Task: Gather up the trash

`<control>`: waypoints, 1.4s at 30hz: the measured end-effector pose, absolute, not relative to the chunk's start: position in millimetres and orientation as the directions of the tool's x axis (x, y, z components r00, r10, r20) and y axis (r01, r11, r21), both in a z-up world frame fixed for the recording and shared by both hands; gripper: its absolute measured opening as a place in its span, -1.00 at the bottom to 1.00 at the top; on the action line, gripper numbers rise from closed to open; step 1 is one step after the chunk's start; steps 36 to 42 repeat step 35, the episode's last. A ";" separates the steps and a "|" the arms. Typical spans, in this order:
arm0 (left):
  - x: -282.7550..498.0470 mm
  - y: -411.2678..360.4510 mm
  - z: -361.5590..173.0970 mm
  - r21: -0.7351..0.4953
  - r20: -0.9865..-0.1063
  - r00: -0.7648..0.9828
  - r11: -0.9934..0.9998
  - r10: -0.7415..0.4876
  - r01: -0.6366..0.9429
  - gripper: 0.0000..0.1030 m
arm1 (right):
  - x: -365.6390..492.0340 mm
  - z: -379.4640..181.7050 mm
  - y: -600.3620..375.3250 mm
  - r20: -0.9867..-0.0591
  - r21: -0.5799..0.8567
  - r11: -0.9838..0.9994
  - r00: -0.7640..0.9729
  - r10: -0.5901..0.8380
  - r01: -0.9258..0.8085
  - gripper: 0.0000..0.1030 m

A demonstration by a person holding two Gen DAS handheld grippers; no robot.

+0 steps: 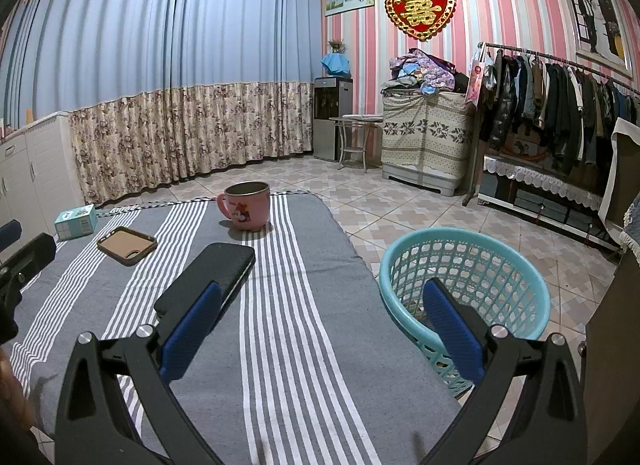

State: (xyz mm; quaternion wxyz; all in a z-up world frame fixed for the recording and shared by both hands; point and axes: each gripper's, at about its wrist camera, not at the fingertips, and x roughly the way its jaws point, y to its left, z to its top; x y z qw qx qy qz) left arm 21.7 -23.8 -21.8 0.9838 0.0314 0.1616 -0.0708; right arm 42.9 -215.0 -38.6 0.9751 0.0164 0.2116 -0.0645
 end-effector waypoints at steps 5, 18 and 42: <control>21.6 -24.8 -21.7 0.037 -0.323 0.937 0.988 -0.130 0.150 0.90 | 43.7 -37.6 -215.2 -0.414 0.005 0.991 0.903 -0.117 0.130 0.91; 22.0 -23.4 -21.8 0.038 -0.322 0.938 0.988 -0.128 0.148 0.90 | 43.4 -40.8 -212.8 -0.415 0.004 0.992 0.903 -0.116 0.129 0.91; 25.2 -21.3 -24.5 0.042 -0.322 0.940 0.990 -0.116 0.137 0.90 | 44.2 -42.2 -210.8 -0.414 0.002 0.993 0.903 -0.110 0.122 0.91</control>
